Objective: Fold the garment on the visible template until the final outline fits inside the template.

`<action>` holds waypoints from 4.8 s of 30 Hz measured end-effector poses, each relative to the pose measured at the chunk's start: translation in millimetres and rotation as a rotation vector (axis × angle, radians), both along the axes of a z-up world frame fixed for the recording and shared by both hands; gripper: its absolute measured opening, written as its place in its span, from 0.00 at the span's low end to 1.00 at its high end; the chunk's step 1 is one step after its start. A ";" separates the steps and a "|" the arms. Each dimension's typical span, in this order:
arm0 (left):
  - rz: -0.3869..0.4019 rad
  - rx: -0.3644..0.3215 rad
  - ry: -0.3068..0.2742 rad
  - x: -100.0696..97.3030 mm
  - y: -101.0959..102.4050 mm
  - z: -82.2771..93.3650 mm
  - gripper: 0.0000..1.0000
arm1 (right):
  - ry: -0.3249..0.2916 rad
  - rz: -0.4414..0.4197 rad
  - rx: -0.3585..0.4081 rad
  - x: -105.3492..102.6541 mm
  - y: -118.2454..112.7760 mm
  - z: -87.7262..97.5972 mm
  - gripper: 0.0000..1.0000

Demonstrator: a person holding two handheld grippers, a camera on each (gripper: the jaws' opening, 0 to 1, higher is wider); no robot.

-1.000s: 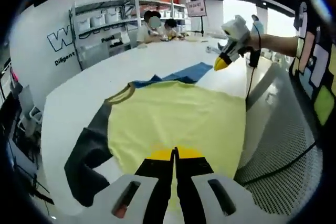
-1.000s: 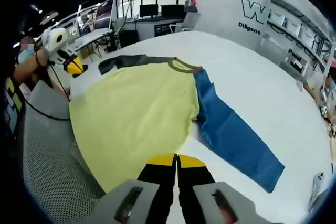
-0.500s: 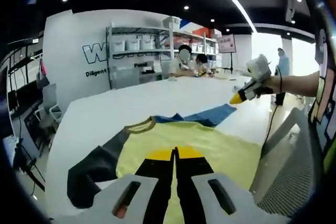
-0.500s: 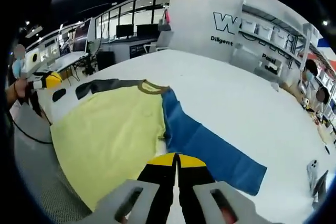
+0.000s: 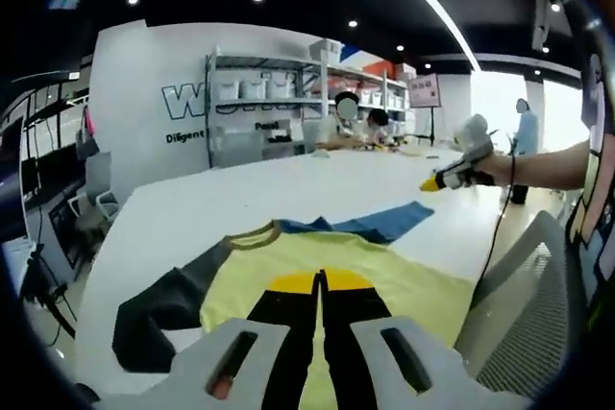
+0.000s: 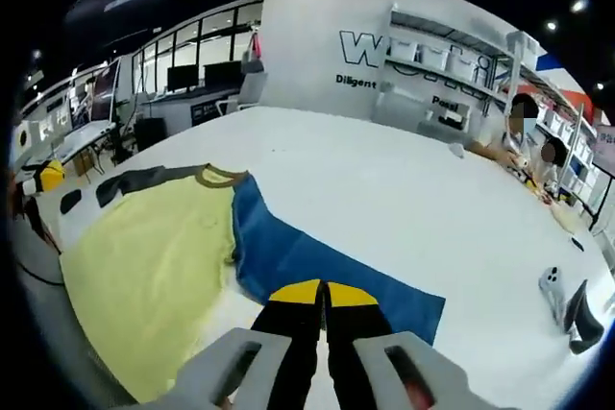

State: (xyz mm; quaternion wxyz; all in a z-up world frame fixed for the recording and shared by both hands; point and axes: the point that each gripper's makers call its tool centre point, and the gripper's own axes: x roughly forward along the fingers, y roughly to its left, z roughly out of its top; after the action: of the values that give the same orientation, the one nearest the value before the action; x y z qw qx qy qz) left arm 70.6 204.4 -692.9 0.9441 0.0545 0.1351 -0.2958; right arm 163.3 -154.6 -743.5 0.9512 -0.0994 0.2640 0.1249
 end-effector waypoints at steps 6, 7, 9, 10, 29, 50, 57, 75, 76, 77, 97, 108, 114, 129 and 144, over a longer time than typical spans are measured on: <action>0.020 -0.016 -0.016 0.5 1.3 4.0 0.00 | 0.003 -0.061 0.013 11.1 -24.5 -6.2 0.00; 0.025 -0.019 -0.019 1.0 1.4 4.4 0.00 | 0.026 -0.095 0.021 9.3 -28.5 -9.0 0.00; 0.043 -0.008 -0.032 2.9 3.4 4.3 0.00 | 0.034 -0.082 -0.014 10.4 -30.1 -12.3 0.01; 0.036 0.001 -0.027 1.7 2.5 2.4 0.00 | 0.026 -0.083 -0.022 11.5 -31.4 -14.0 0.04; -0.007 0.025 0.067 -13.9 -16.8 -24.3 0.06 | 0.130 -0.136 0.024 34.5 -71.0 -63.9 0.28; -0.008 0.019 0.104 -16.9 -19.8 -34.9 0.10 | 0.242 -0.182 0.011 36.3 -86.5 -97.9 0.32; 0.000 0.016 0.115 -16.4 -16.5 -33.6 0.08 | 0.252 -0.198 0.038 35.0 -87.5 -102.7 0.30; 0.013 0.026 0.126 -19.2 -16.4 -36.8 0.08 | 0.219 -0.199 -0.034 46.9 -91.6 -103.7 0.00; 0.015 0.027 0.125 -19.3 -15.5 -36.7 0.08 | 0.210 -0.193 -0.063 48.2 -93.8 -103.9 0.00; 0.020 0.026 0.125 -19.2 -14.2 -36.6 0.08 | 0.202 -0.183 -0.062 49.4 -92.1 -103.9 0.00; 0.064 0.035 0.113 -17.6 2.0 -33.0 0.09 | 0.058 -0.360 0.141 66.7 -99.6 -63.9 0.00; 0.043 0.039 0.110 -17.8 -1.5 -32.3 0.09 | -0.044 -0.418 0.296 79.0 -99.0 -26.9 0.00; 0.041 0.041 0.110 -17.0 -1.2 -31.6 0.09 | -0.093 -0.422 0.329 83.0 -94.2 -7.8 0.00; 0.036 0.042 0.106 -16.8 -0.8 -32.8 0.10 | -0.160 -0.349 0.399 92.7 -52.7 32.8 0.00; 0.020 0.040 0.114 -17.7 -2.7 -34.7 0.09 | -0.163 -0.215 0.446 85.5 3.0 51.4 0.00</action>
State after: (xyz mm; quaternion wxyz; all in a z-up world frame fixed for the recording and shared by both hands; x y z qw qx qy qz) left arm 52.9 201.6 -727.6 0.9365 0.0549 0.1948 -0.2862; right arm 248.8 -151.6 -692.1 0.9755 0.1318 0.1617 0.0698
